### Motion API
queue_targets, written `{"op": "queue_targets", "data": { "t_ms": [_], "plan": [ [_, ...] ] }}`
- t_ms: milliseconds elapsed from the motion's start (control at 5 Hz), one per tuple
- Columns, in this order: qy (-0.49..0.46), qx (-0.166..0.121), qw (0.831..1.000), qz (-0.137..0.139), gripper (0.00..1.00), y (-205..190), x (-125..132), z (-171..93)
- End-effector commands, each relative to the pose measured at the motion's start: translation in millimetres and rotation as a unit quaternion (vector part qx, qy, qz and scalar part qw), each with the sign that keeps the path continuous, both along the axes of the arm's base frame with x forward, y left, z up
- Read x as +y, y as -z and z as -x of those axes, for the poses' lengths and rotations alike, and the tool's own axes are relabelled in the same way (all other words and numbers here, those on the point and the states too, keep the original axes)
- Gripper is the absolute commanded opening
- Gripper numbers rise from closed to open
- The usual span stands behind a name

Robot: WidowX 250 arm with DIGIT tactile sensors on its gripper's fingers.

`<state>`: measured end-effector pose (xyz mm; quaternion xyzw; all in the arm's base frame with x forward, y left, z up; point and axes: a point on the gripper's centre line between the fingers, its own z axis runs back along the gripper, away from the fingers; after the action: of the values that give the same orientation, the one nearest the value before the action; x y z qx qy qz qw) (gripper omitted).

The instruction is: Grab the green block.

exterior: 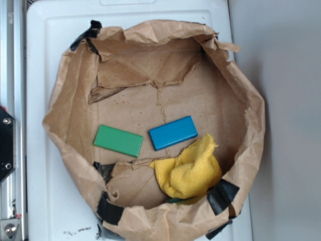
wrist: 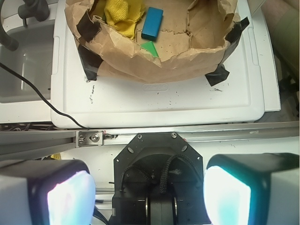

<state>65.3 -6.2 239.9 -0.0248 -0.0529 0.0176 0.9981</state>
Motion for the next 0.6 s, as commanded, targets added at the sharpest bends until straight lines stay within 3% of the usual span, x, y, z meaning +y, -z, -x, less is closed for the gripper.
{"op": "queue_targets", "data": {
  "t_ms": [0,200,400],
  "plan": [
    [-0.024,-0.001,0.999,0.024,1.00,11,-2,-52],
    [-0.012,0.031,0.998,0.061,1.00,22,-1,-101],
    [-0.010,0.004,0.998,0.057,1.00,40,5,-140]
  ]
}}
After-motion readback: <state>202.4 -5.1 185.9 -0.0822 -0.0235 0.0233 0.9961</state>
